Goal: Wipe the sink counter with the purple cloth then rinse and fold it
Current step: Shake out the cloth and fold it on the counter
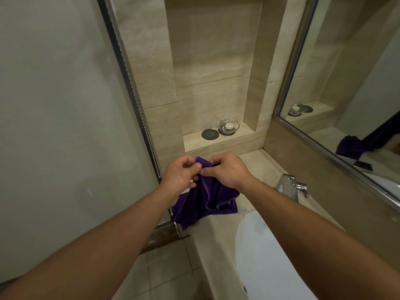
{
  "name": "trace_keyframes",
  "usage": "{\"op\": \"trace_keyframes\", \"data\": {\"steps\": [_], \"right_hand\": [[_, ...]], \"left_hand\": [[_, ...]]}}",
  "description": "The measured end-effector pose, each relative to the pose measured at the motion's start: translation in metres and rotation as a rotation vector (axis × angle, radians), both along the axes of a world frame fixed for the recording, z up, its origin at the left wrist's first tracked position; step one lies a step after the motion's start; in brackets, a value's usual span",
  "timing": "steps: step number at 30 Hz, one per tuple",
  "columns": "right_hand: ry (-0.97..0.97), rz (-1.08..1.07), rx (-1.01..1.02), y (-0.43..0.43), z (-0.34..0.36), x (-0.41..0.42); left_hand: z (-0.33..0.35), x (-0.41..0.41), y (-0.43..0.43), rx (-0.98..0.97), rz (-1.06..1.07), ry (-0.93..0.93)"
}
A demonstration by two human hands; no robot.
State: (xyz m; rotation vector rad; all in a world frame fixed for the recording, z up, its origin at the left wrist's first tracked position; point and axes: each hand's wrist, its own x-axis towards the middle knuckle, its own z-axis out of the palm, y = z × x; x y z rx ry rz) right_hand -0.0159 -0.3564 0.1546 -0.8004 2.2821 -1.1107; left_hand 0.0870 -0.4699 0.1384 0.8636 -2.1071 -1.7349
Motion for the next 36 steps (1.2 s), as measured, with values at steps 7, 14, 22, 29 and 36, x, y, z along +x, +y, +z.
{"op": "trace_keyframes", "data": {"steps": [7,14,22,29,36], "right_hand": [[-0.571,-0.227,-0.352,0.017,0.006,-0.013],[-0.735,-0.256,-0.508,0.025,0.001,-0.007],[-0.147,-0.319,-0.086,0.036,-0.007,-0.005],[-0.615,-0.319,-0.103,0.054,-0.003,-0.006],[-0.612,-0.274,0.065,0.058,-0.002,-0.009]], "left_hand": [[-0.009,0.000,0.008,0.624,-0.007,-0.025],[-0.008,-0.007,0.044,1.031,-0.043,0.213],[-0.010,-0.023,0.048,0.448,0.121,0.116],[-0.006,-0.030,0.043,0.289,0.058,0.106],[-0.009,-0.032,0.041,0.241,0.040,0.099]]}}
